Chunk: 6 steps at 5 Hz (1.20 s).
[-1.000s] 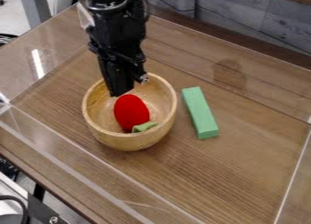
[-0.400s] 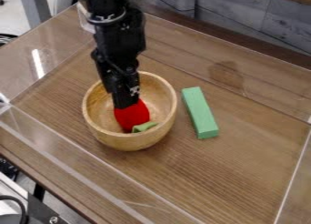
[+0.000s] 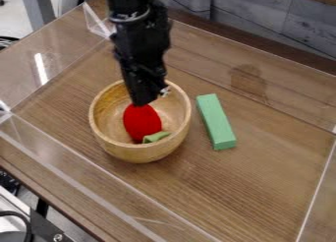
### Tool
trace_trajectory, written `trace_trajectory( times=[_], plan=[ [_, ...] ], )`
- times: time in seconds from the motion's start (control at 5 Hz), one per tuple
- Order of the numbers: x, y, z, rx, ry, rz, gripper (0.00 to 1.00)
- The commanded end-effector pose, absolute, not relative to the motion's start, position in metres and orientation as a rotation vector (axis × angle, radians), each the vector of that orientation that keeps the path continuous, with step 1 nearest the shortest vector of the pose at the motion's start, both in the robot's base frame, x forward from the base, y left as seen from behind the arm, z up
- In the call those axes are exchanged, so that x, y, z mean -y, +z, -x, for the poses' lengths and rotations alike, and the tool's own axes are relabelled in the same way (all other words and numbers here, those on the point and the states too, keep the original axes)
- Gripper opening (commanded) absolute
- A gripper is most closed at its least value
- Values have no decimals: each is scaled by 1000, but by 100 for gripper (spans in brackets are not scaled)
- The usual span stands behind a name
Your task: Move the red fruit to the left
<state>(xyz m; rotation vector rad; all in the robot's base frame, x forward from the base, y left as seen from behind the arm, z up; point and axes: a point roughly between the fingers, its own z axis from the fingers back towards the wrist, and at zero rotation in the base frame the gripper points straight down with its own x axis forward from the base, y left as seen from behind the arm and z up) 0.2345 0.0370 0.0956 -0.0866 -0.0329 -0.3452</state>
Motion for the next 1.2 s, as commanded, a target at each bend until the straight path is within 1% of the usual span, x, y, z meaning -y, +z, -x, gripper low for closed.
trace_trajectory(
  times=[0.0, 0.2, 0.4, 0.6, 1.0],
  plan=[
    [-42, 97, -238, 63, -343, 76, 0],
    [-47, 90, -235, 58, -340, 79, 100],
    [-52, 82, -241, 63, -346, 85, 0],
    [-58, 82, -248, 79, -342, 95, 0],
    [-44, 103, -248, 118, -169, 103, 0]
  ],
)
